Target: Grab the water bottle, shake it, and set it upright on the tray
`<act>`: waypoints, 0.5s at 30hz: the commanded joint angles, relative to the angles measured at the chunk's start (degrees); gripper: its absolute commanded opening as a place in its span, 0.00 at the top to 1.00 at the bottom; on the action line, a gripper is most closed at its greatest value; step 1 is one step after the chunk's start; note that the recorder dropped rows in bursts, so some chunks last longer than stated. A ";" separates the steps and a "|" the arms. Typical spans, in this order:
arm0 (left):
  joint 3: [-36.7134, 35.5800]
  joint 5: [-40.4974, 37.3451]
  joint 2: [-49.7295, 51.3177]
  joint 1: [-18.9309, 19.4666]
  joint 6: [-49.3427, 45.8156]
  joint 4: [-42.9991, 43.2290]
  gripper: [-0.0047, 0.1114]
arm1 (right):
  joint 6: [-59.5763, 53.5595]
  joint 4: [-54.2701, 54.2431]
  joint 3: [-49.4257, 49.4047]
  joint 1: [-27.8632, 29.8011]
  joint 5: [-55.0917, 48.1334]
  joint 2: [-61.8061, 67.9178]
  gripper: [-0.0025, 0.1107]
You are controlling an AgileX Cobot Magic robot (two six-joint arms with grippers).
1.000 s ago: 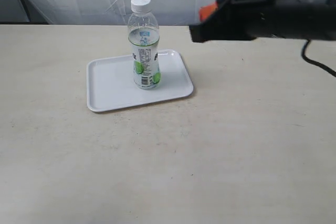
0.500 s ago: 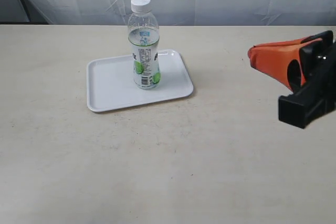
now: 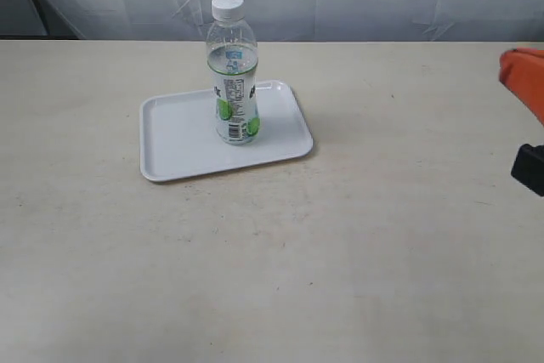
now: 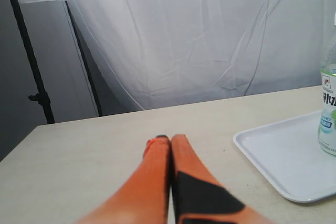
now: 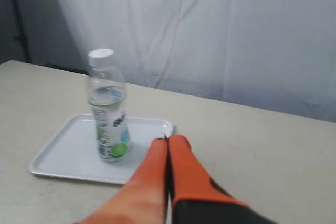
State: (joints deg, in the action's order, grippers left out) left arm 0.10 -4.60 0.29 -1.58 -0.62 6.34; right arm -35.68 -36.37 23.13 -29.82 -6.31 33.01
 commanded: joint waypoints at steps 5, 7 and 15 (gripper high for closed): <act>-0.10 0.31 -0.29 -0.33 0.23 0.19 0.96 | 2.39 5.97 -5.46 13.39 -3.61 -5.52 0.99; -0.10 0.31 -0.29 -0.33 0.23 0.19 0.96 | 5.81 9.46 -5.46 18.50 -7.80 -9.00 0.99; -0.10 0.31 -0.29 -0.33 0.23 0.19 0.96 | 25.16 25.59 -9.39 32.65 -13.32 -20.03 0.99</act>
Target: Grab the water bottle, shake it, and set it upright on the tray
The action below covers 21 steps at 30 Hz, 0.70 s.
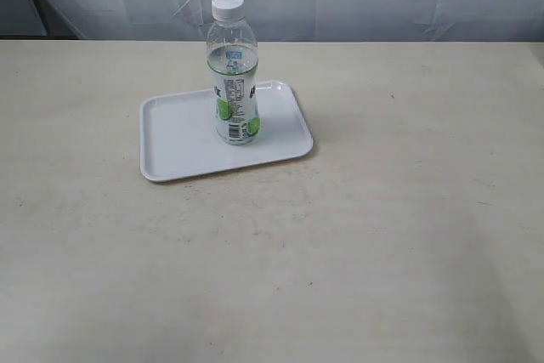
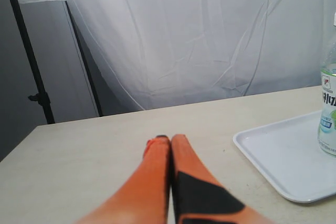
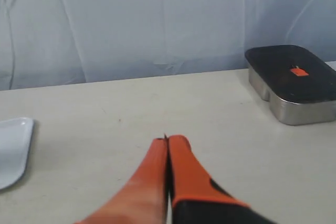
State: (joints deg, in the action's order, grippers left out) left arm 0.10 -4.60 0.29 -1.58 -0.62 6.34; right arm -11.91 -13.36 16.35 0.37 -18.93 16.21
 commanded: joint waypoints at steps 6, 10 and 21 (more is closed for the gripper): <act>-0.10 0.31 -0.29 -0.33 0.23 0.19 0.96 | 10.83 8.31 -6.87 6.48 -3.31 -9.94 0.99; -0.10 0.31 -0.29 -0.33 0.23 0.19 0.96 | 11.91 9.18 -7.11 6.92 -5.07 -10.76 0.99; -0.10 0.31 -0.29 -0.33 0.23 0.19 0.96 | 12.95 11.19 -10.96 6.92 1.73 -11.02 0.99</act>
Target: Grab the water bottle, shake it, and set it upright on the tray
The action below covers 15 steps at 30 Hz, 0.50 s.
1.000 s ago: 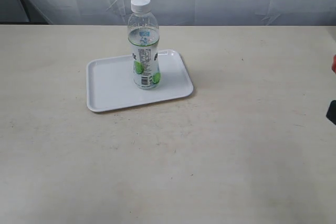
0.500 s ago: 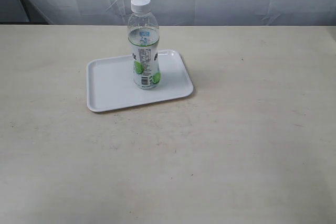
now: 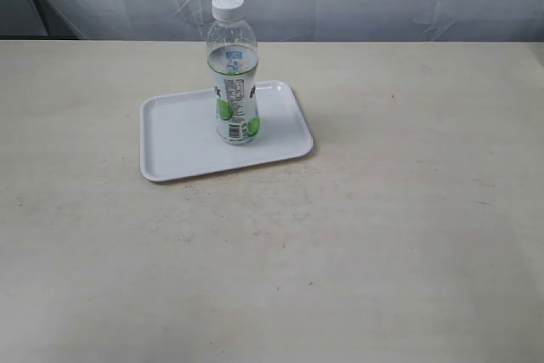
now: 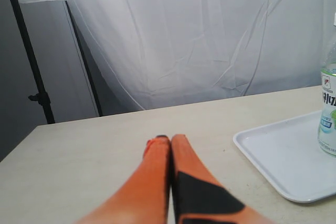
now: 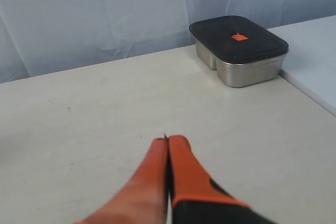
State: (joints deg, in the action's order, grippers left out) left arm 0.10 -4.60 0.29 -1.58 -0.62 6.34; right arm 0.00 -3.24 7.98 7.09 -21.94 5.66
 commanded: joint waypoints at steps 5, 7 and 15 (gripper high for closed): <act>-0.10 0.31 -0.29 -0.33 0.23 0.19 0.96 | 1.41 1.17 -6.02 0.19 4.21 -4.05 0.99; -0.10 0.31 -0.29 -0.33 0.23 0.19 0.96 | 2.09 1.17 -7.22 0.19 4.13 -5.60 0.99; -0.10 0.31 -0.29 -0.33 0.23 0.19 0.96 | 3.18 1.17 -7.98 0.19 2.26 -5.66 0.99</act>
